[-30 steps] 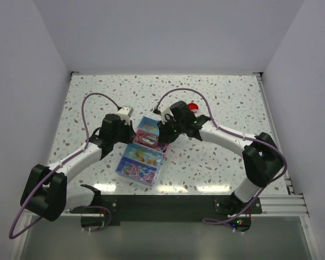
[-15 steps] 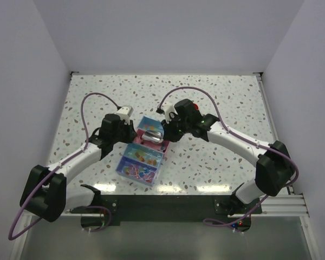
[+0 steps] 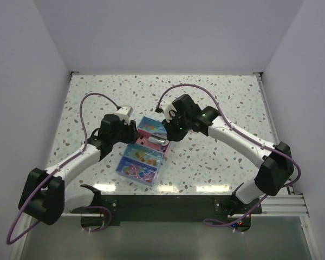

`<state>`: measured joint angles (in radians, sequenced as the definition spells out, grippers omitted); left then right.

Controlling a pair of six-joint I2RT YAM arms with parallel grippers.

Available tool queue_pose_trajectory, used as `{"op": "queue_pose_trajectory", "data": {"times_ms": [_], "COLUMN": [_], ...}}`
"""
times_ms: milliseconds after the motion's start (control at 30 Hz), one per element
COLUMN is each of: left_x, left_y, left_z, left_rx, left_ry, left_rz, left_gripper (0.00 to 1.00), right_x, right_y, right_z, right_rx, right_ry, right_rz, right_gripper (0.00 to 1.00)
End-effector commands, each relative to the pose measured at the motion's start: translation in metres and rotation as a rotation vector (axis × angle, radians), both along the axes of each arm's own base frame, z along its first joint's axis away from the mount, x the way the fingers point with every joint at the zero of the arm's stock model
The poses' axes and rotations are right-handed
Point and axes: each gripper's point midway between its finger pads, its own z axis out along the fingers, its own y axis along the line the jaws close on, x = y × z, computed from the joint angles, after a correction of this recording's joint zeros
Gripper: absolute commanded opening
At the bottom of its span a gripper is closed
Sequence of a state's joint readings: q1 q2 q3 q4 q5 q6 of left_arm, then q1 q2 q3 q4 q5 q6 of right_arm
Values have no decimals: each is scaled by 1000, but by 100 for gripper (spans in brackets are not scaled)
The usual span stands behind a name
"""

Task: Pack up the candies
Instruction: Scoop the fake candies from the storage box.

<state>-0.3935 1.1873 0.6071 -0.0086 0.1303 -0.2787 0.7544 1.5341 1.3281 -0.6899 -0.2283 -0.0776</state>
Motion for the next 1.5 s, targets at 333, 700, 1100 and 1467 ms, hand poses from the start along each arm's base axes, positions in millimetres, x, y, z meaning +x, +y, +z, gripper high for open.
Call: {"op": "queue_pose_trajectory", "data": {"times_ms": [333, 700, 1100, 1467], "left_x": [8, 5, 0, 0], "left_y": [-15, -23, -36, -41], "left_z": [-14, -13, -8, -4], "left_rx": [14, -16, -89, -117], "left_ry": [39, 18, -9, -6], "left_rz": [-85, -138, -183, -191], "left_gripper": [14, 0, 0, 0], "right_x": [-18, -26, -35, -24], "right_y": [-26, -25, -47, -30], "right_z": [7, 18, -1, -25], "right_rx": [-206, -306, -571, -656], "right_ry": [107, 201, 322, 304], "right_rz": [-32, -57, -125, -119], "right_gripper": [0, 0, 0, 0]}}
